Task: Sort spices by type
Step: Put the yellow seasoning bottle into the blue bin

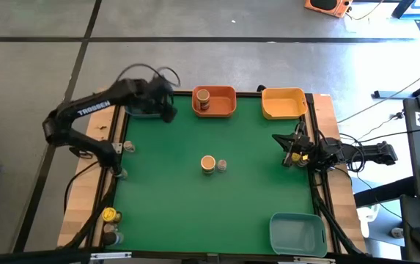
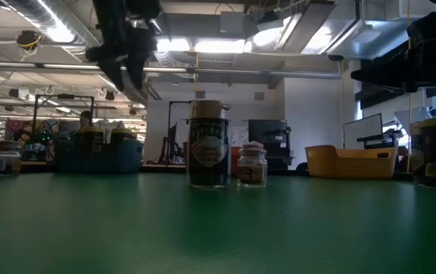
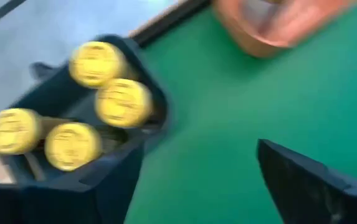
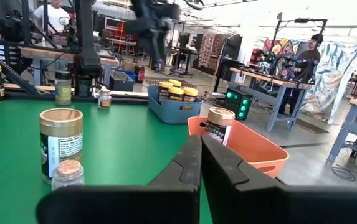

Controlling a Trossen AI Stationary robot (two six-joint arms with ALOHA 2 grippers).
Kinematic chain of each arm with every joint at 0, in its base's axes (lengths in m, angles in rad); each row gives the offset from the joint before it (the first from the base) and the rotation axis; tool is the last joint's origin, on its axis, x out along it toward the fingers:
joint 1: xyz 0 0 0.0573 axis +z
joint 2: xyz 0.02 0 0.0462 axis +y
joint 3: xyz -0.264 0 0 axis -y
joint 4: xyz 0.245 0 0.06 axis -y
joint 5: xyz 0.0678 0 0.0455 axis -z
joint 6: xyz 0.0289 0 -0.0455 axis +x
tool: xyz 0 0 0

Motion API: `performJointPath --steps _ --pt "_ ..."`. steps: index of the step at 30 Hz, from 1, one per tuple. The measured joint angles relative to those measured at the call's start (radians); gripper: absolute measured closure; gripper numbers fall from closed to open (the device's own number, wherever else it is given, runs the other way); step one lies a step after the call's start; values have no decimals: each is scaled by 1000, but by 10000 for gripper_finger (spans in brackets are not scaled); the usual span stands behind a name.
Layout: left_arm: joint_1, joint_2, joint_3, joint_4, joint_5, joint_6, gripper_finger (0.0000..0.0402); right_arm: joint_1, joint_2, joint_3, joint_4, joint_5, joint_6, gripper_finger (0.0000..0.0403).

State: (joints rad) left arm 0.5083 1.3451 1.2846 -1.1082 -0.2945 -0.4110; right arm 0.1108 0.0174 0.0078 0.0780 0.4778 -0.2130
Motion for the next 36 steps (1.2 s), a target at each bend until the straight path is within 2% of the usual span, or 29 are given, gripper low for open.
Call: performJointPath --steps 9,15,23,28,31,36 --pt "-383 4 0 110 -2 -115 92 0 0 0 0 0 0 391" --pt "-553 4 0 248 -3 -111 92 0 0 0 0 0 -1 391" --pt "-592 24 -1 397 -9 -30 82 0 0 0 0 0 -1 391" --pt "-592 62 -1 393 -5 25 25 0 0 0 -1 0 -1 391" --pt "-602 72 -1 361 62 22 6 0 0 0 -2 0 -1 391" --pt "-660 72 -1 226 205 -143 16 0 0 0 -4 0 -1 391"
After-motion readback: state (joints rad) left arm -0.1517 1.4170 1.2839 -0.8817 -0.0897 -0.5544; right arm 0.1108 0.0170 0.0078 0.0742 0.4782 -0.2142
